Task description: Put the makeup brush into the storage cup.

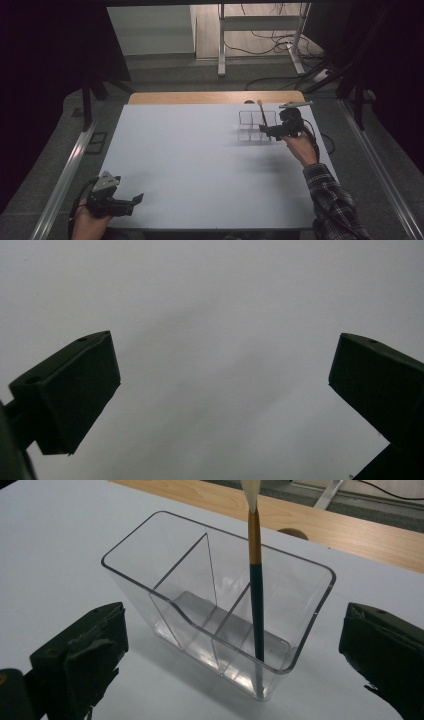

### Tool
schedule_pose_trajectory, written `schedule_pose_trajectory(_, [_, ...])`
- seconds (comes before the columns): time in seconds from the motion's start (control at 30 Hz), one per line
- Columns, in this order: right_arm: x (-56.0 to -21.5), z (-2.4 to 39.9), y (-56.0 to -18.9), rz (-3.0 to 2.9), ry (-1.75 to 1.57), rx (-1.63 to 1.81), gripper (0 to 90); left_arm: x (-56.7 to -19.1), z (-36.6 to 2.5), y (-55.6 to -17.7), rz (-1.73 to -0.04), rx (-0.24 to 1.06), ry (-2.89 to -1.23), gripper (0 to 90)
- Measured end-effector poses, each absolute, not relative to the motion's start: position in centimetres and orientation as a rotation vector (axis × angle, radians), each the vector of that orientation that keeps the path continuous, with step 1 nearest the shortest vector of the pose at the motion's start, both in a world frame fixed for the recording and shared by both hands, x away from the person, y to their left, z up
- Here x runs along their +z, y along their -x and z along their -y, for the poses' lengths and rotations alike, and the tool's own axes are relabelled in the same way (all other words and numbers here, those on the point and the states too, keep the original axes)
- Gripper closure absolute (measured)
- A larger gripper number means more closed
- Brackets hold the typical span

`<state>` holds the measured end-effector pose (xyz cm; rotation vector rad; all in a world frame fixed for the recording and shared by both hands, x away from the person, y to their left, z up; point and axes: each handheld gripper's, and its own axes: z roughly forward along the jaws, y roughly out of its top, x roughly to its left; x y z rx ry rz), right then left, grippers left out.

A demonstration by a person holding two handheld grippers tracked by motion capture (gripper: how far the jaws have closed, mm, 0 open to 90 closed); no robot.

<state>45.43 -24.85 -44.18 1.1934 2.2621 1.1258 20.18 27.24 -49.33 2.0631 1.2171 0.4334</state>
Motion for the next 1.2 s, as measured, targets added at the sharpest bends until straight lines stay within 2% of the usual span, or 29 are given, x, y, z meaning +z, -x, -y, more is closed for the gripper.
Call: schedule_pose_trajectory(1.2, [-44.6,24.7,-42.8,-2.311,-1.156,1.079,0.0,-49.2,-27.2,-20.0,-1.182,0.429,-2.056,0.7])
